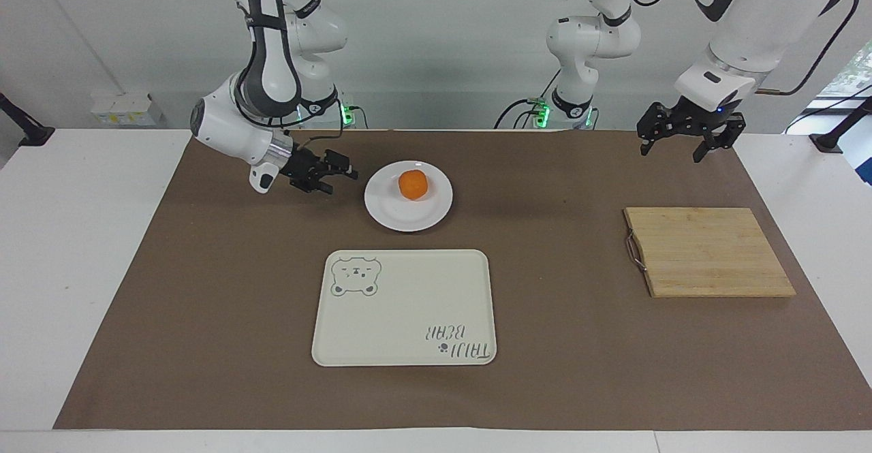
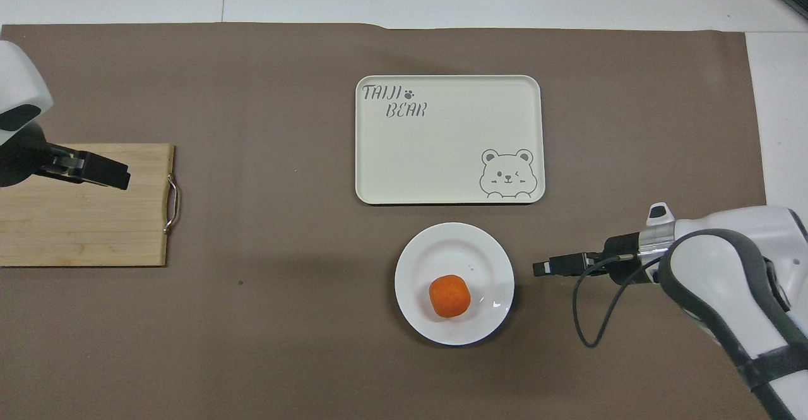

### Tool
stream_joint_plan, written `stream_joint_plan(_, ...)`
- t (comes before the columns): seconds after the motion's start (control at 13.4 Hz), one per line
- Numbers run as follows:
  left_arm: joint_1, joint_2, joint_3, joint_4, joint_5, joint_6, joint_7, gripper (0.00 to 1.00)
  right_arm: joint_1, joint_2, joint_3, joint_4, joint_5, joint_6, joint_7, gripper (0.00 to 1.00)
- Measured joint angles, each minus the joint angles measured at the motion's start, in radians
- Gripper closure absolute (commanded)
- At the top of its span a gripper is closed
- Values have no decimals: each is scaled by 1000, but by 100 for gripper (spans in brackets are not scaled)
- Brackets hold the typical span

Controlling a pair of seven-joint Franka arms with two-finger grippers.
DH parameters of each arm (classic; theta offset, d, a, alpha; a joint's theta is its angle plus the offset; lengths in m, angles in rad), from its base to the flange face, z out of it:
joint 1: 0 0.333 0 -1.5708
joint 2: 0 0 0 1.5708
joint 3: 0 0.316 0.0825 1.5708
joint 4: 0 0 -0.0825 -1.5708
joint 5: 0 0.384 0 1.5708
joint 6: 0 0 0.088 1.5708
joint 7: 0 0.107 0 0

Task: Place orange and plate with both arms
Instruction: 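Move the right gripper to the plate rim and grasp it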

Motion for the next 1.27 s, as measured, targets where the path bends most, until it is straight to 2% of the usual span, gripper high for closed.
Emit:
stream_joint_plan(0.22,0,-6,-1,0,0,-10,0,0,12,54,0,-26,95,33,-85,0)
stream_joint_plan(0.45,0,-10,-1,0,0,-25,0,0,46,95,1,-40,175,62,-95,0)
stream_joint_plan(1.05,0,-11,0,0,1,-29,0,0,123,109,1,-80,273,111,-95,0)
stream_joint_plan(1.12,0,-11,1,0,1,-29,0,0,125,109,1,-83,275,111,-95,28)
stream_joint_plan(1.2,0,-11,1,0,1,-29,0,0,125,109,1,-84,275,111,-95,46)
stream_joint_plan(1.27,0,-11,1,0,1,-29,0,0,125,109,1,-85,275,111,-95,59)
